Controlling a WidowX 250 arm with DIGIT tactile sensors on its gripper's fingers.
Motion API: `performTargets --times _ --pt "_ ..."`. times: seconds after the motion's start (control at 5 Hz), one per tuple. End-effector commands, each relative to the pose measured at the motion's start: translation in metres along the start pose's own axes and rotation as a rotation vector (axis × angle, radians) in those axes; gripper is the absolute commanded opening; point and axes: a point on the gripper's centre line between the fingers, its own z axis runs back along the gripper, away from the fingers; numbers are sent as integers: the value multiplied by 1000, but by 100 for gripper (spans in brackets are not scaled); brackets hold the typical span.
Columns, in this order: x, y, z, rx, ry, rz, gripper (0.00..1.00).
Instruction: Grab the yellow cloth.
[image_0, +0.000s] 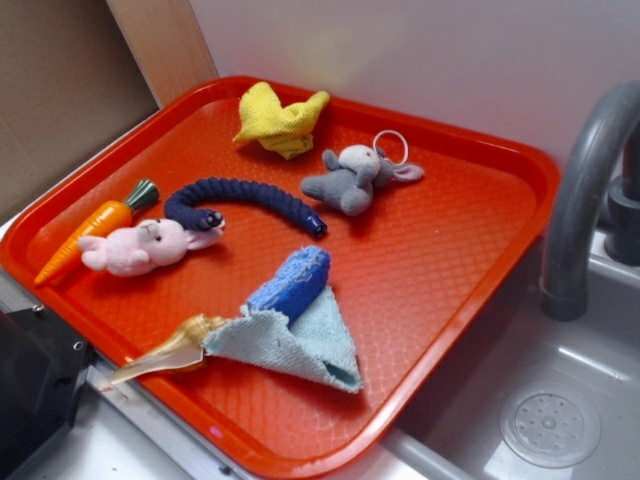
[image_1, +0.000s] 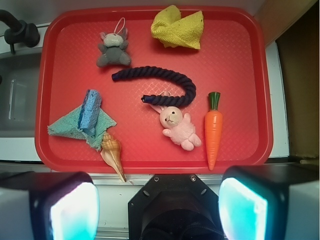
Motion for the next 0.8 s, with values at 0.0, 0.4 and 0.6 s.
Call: performTargets --times 0.0,0.4,0.6 --pt "0 0 0 0 0 0 100" --pt "97 6 -66 111 -34 -182 100" --pt "132 19 -97 1 -154 -299 100"
